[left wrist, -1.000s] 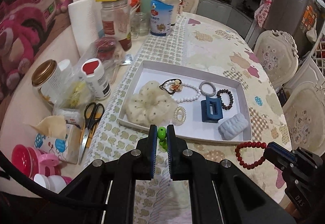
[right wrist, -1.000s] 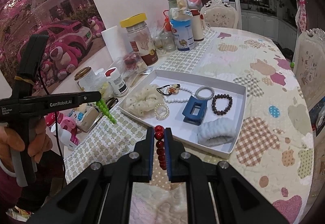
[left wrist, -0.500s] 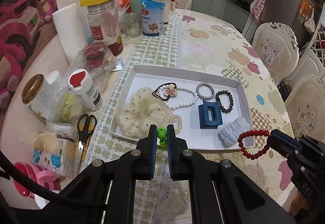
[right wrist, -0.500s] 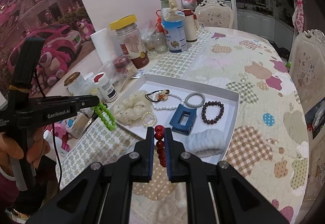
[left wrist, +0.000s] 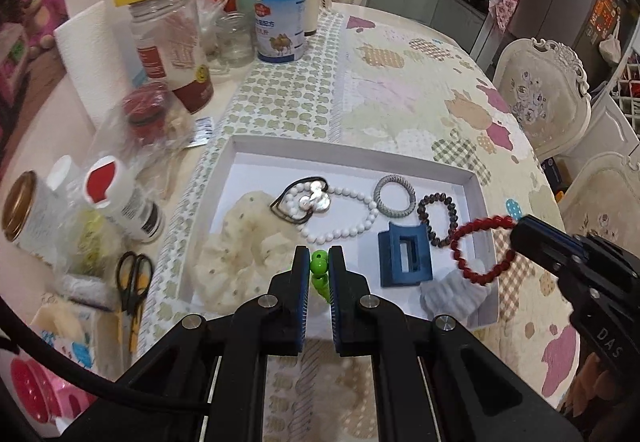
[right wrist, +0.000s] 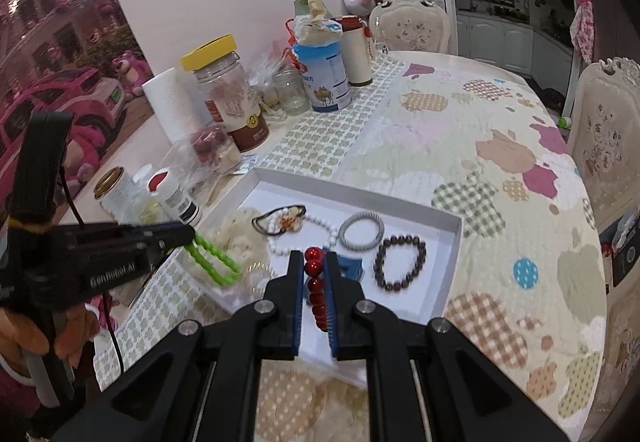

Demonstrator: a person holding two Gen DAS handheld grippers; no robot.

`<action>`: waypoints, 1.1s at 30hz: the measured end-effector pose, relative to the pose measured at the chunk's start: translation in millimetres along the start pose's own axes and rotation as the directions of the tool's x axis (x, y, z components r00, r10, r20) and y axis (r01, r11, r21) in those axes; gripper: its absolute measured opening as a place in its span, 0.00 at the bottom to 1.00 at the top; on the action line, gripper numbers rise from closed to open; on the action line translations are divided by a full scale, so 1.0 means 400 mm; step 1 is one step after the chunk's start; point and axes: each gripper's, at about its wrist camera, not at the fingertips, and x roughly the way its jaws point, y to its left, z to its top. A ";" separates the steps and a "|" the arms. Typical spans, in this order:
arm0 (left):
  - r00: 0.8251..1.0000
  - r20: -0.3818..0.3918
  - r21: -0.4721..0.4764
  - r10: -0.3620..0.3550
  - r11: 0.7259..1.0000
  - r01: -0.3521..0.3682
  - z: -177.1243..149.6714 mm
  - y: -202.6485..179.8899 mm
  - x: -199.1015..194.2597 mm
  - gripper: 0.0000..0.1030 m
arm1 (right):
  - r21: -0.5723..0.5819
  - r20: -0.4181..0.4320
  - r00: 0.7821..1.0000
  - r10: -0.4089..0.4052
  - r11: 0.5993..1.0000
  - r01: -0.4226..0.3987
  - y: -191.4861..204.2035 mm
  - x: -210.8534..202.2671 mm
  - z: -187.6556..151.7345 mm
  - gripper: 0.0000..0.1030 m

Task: Organize jewelry
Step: 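Lower both bracelets into the tray and open both grippers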

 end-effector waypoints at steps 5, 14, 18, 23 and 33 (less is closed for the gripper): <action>1.000 -0.020 0.008 -0.016 1.000 0.016 0.043 -0.020 0.060 0.05 | 0.016 -0.019 1.000 0.013 1.000 -0.013 -0.010 0.080 0.051 0.09; 0.997 -0.068 -0.029 -0.044 0.999 0.042 0.096 0.002 0.174 0.05 | 0.081 -0.071 0.996 0.058 0.995 -0.052 -0.040 0.225 0.103 0.09; 0.994 -0.105 -0.056 -0.019 0.998 0.013 0.090 0.044 0.222 0.05 | 0.121 -0.103 0.991 0.089 0.990 -0.076 -0.073 0.300 0.106 0.09; 0.991 -0.130 -0.086 0.003 0.996 -0.014 0.075 0.092 0.255 0.05 | 0.182 -0.149 0.988 0.040 0.983 -0.012 -0.159 0.362 0.082 0.09; 0.992 -0.123 -0.130 0.024 0.991 -0.040 0.053 0.102 0.270 0.05 | 0.168 -0.203 0.978 -0.057 0.982 0.092 -0.211 0.394 0.038 0.10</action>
